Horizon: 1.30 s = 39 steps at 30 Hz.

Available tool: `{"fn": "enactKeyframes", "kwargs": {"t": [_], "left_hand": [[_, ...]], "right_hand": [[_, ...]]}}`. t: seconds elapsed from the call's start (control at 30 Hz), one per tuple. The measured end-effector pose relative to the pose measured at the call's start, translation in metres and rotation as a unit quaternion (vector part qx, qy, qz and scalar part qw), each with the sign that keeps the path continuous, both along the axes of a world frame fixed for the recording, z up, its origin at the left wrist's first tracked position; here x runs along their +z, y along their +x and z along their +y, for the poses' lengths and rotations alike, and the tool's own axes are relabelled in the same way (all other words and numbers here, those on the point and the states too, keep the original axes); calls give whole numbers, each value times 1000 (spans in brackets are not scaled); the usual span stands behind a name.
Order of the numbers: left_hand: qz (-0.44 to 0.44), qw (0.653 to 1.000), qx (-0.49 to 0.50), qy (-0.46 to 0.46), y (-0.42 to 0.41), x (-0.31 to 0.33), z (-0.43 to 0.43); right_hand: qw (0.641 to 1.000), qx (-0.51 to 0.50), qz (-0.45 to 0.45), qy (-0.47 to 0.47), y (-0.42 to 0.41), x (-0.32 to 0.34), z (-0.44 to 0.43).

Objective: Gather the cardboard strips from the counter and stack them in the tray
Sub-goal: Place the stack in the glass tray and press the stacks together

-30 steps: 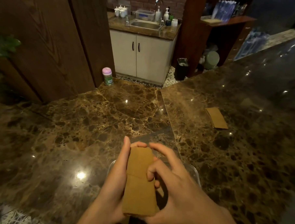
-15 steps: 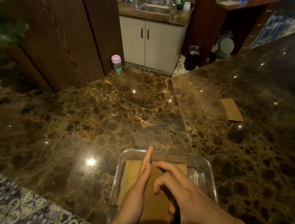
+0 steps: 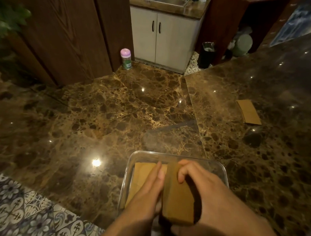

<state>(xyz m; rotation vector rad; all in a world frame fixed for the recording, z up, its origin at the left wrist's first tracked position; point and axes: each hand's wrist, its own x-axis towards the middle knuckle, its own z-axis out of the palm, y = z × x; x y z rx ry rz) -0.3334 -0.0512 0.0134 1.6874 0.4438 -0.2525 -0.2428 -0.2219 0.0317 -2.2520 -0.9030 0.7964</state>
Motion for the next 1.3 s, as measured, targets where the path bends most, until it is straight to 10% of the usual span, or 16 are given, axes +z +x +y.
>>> {"fn": "enactKeyframes", "kwargs": {"t": [0.13,0.27,1.13,1.3], "left_hand": [[-183,853,-177,455,-8,-26,43],[-117,744,-337,565,1,-35,53],[-124,746,-261,600,-2,-60,50],[-127,744,-264,601,-2,-59,49]], "right_hand": [[987,75,-100,-101,13,2,7],[957,158,-132,-204,6,-9,31],[975,94,-158,-124,7,-35,32],[954,135,-147,-222,20,-14,10]]}}
